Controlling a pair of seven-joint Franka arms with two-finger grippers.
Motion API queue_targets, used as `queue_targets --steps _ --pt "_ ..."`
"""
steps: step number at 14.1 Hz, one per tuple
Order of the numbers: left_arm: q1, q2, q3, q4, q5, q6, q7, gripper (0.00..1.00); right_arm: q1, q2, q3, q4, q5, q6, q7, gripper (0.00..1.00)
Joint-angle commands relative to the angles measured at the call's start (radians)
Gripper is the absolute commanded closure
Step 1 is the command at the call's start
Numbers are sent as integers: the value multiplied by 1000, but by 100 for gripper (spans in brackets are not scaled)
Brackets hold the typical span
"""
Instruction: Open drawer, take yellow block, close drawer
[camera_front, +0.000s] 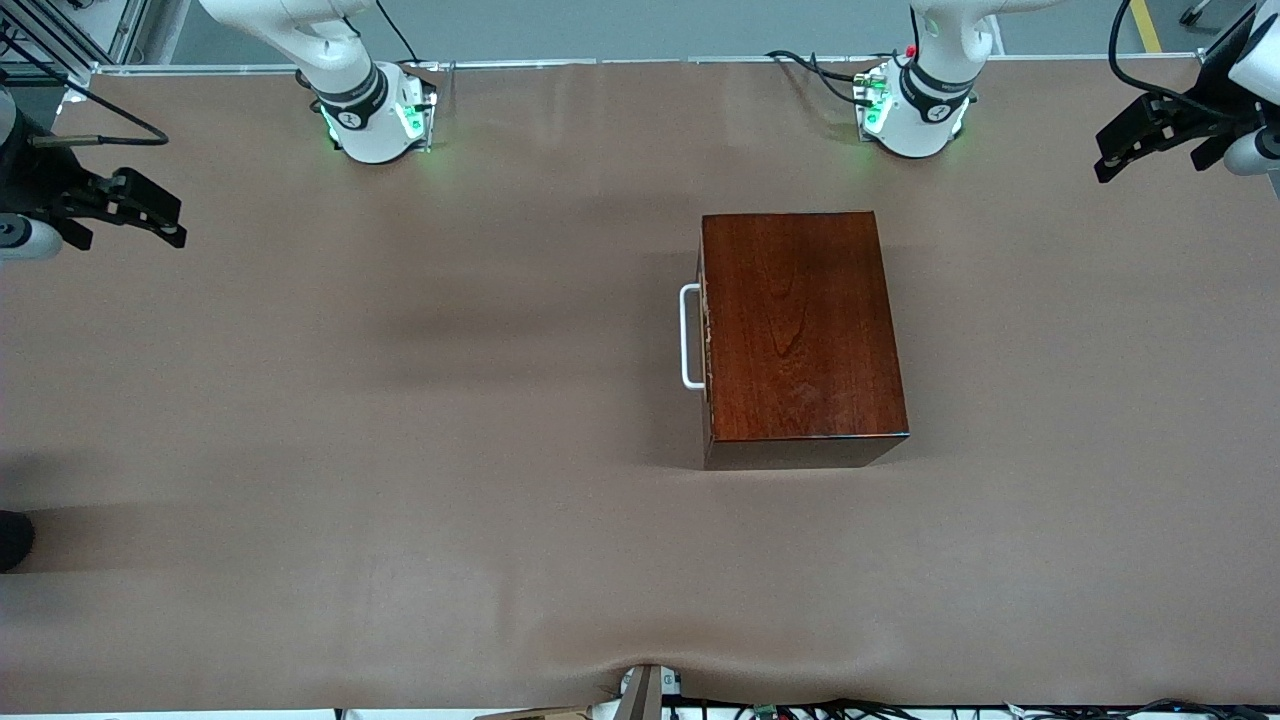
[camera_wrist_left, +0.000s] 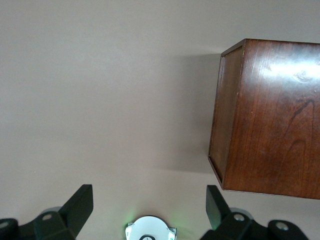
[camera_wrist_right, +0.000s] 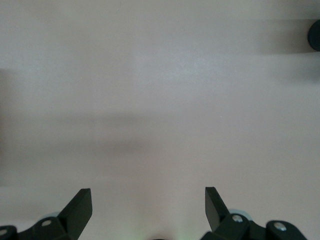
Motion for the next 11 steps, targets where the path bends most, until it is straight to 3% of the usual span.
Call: queue_targets --steps 1,11 --pt "4 6 -6 21 21 -14 8 0 2 1 -2 15 -9 -2 6 0" --pt "-8 49 -7 76 21 -12 5 0 2 2 -2 13 -9 0 7 0"
